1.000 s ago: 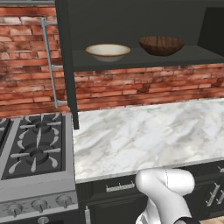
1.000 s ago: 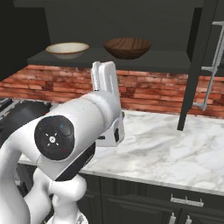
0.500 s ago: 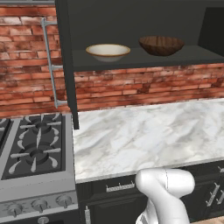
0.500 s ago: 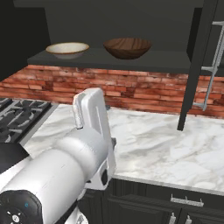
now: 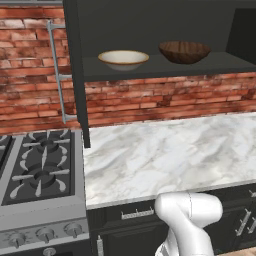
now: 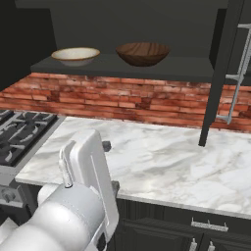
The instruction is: Open the cabinet. Pick the bowls from the counter and place them in the cabinet. Then close the cabinet.
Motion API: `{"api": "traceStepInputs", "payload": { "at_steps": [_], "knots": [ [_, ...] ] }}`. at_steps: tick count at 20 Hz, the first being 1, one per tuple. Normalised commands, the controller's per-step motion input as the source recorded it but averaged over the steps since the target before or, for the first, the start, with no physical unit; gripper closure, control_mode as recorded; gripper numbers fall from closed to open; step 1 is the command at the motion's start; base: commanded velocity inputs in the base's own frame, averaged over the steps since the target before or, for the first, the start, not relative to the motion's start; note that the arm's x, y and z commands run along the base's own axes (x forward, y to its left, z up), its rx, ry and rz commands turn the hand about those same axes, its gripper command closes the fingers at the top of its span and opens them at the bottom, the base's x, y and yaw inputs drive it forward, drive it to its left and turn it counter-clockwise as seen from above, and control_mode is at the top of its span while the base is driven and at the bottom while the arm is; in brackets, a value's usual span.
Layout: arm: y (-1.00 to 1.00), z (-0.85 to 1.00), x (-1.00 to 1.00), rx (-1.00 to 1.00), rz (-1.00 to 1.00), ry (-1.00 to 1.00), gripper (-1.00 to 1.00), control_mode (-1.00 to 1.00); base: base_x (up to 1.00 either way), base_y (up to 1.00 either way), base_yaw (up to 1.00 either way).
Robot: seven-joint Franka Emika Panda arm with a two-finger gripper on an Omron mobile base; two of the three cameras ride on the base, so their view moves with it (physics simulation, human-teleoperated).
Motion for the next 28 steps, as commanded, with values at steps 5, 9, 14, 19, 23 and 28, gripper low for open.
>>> {"api": "traceStepInputs", "payload": {
  "at_steps": [5,9,14,19,23,28],
  "knots": [
    [-0.1,-0.01,-0.15,0.0,0.01,-0.05,-1.0,-1.0,0.0,0.0,0.0],
    [-0.37,-0.01,0.0,0.04,0.05,-0.08,-1.0,-1.0,0.0,0.0,0.0],
    [-0.55,0.0,0.0,0.07,0.13,-0.04,-1.0,-1.0,0.0,0.0,0.0],
    [-0.36,0.0,0.0,0.03,0.15,-0.01,-1.0,-1.0,0.0,0.0,0.0],
    [-0.3,0.0,0.0,0.01,0.15,0.0,-1.0,-1.0,0.0,0.0,0.0],
    [-0.36,0.0,0.0,0.02,0.14,0.0,-1.0,-1.0,0.0,0.0,0.0]
  ]
}}
